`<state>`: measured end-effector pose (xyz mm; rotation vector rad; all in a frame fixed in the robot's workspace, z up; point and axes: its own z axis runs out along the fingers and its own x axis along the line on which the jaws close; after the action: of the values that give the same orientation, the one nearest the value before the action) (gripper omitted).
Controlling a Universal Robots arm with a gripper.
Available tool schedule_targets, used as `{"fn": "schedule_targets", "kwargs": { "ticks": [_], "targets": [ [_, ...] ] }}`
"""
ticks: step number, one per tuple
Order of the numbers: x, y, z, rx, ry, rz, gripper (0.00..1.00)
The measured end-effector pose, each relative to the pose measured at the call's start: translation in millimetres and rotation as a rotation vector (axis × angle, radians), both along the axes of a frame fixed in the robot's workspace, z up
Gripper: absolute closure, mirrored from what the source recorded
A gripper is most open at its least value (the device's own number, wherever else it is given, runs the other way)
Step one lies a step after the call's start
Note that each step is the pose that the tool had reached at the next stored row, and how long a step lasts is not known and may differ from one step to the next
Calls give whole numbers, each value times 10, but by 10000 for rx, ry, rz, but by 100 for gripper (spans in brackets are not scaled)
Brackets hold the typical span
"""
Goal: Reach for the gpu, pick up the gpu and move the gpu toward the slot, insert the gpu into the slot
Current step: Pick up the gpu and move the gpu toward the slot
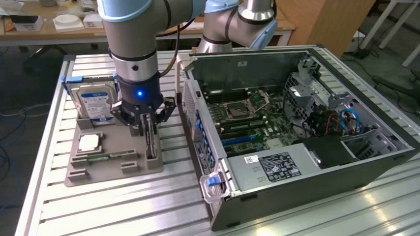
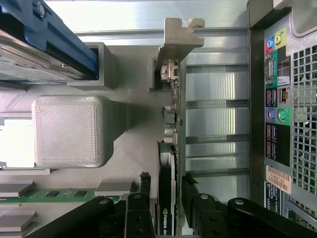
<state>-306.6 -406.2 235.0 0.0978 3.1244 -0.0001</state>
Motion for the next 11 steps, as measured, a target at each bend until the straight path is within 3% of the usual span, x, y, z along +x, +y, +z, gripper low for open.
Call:
{"fn": "schedule_targets", "kwargs": {
  "ticks": [2, 3, 5, 6, 11],
  "targets": [
    [0, 0, 0, 0, 0, 0, 63],
    [0, 0, 0, 0, 0, 0, 69],
    [0, 0, 0, 0, 1, 0, 69],
    [0, 0, 0, 0, 1, 0, 74],
    [0, 0, 0, 0, 0, 0, 74]
  ]
}}
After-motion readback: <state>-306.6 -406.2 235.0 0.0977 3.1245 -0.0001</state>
